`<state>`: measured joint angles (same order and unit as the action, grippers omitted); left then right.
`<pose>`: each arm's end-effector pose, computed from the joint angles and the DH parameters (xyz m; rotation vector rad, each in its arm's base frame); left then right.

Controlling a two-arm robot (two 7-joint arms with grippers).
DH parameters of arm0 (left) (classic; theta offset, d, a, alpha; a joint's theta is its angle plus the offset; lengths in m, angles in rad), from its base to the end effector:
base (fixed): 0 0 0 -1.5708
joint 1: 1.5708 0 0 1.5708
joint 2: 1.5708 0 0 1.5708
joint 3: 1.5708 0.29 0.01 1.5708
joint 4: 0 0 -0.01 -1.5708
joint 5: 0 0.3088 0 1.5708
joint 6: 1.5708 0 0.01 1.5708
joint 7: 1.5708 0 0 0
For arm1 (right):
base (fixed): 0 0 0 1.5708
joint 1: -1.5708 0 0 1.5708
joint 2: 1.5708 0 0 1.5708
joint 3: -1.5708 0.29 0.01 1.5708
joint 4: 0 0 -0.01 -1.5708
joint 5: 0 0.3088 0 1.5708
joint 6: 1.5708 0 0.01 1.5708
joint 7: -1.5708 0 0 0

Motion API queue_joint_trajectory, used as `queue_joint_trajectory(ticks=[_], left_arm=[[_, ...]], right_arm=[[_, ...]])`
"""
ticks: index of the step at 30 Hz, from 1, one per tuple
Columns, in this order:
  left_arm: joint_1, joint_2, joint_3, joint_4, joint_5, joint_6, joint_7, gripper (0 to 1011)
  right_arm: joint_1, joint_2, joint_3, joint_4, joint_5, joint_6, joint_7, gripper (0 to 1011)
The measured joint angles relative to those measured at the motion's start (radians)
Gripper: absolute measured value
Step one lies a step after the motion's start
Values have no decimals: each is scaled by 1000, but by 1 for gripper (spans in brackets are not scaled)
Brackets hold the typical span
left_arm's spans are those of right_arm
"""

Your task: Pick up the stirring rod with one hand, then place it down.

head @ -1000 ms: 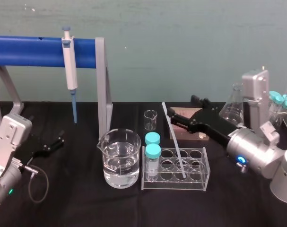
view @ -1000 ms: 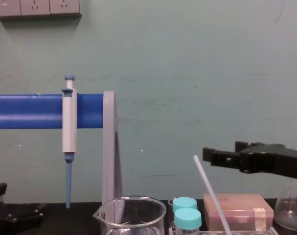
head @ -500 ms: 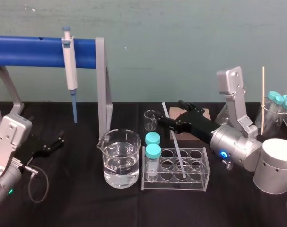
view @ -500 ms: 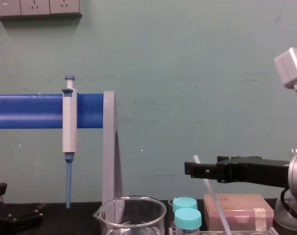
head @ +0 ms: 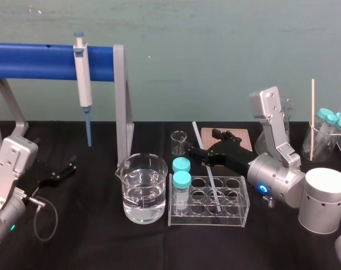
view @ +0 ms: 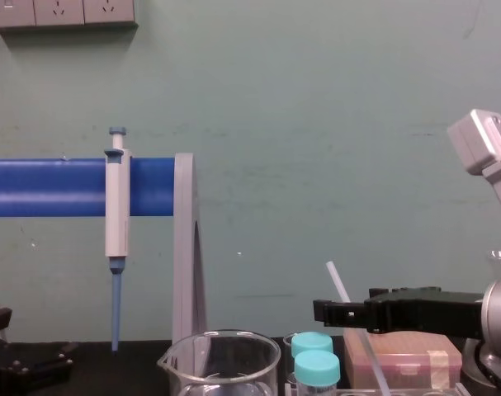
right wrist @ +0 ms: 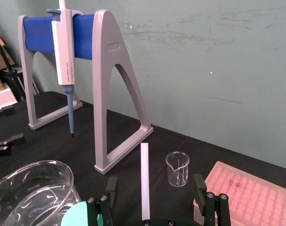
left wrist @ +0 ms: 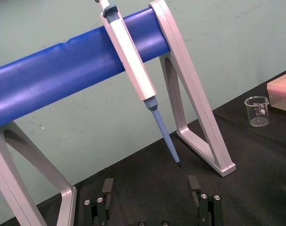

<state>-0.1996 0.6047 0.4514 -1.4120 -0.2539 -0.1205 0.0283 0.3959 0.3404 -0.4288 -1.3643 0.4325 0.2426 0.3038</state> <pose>0.3581 0.0827 -0.3022 0.3045 -0.2851 1.2480 0.4182 0.0034 -0.2487 -0.1677 0.1301 -0.9461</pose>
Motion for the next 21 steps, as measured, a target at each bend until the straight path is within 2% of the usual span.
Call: queue_joint_trajectory(ticks=[8, 21], left_arm=[[0, 0, 0, 0, 0, 0, 0, 1000], [0, 0, 0, 0, 0, 0, 0, 1000]], right_arm=[[-6, -7, 9, 4, -24, 5, 9, 1003], [-6, -6, 9, 3, -23, 4, 10, 1003]])
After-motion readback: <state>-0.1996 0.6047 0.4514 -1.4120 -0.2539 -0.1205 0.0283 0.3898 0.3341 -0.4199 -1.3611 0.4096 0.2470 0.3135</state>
